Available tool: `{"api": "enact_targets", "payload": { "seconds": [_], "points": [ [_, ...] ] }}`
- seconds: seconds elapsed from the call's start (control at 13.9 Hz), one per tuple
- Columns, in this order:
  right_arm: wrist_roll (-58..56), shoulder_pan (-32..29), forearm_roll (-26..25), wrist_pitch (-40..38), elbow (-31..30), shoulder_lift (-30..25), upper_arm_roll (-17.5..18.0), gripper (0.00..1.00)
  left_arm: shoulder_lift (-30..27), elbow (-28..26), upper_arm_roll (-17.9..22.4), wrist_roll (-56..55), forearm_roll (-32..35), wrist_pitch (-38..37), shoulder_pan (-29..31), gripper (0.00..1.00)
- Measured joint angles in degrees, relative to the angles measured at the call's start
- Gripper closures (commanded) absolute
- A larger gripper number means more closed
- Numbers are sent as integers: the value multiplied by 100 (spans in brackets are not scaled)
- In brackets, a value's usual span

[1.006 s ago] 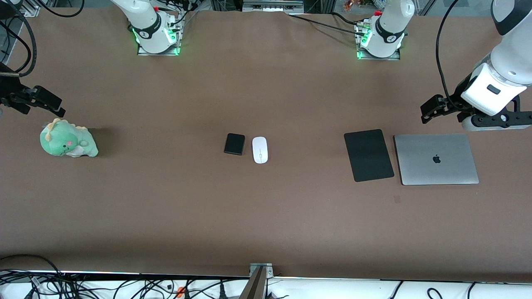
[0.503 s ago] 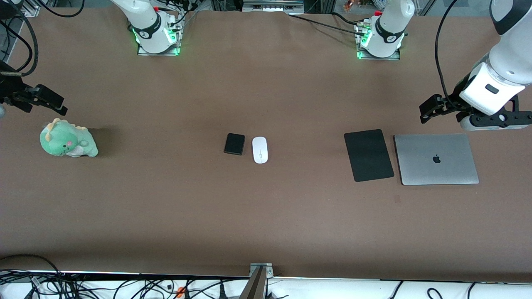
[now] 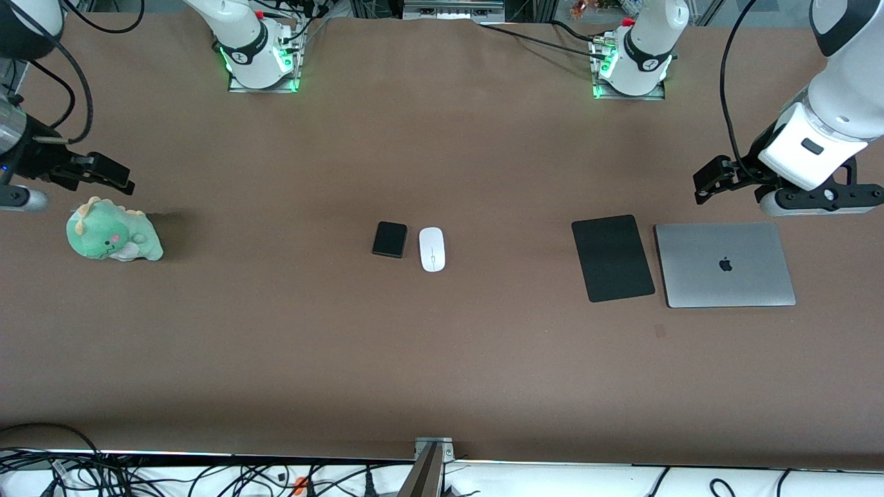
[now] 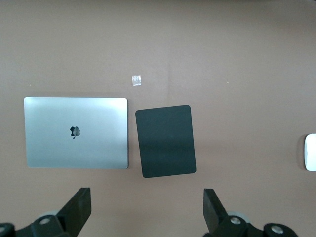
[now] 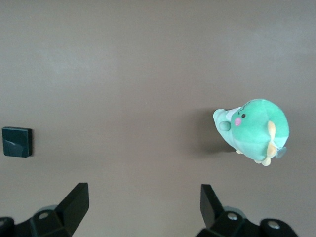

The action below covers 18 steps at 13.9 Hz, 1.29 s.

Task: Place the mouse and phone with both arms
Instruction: 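Reach the right gripper to the phone while the left gripper nears the mouse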

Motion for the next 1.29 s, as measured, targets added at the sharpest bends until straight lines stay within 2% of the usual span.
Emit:
{"api": "enact_targets", "payload": {
  "seconds": [0.65, 1.01, 1.29],
  "points": [
    [1337, 793, 8, 425, -29, 872, 24, 0, 396, -21, -55, -247, -159, -45, -111, 0],
    [2345, 1578, 74, 1036, -44, 1362, 47, 0, 1162, -40, -108, -644, -421, 320, -392, 0],
    [3362, 2204, 83, 1535, -50, 1720, 61, 0, 1842, -44, -123, -1476, -440, 1091, -1021, 0]
  ]
}}
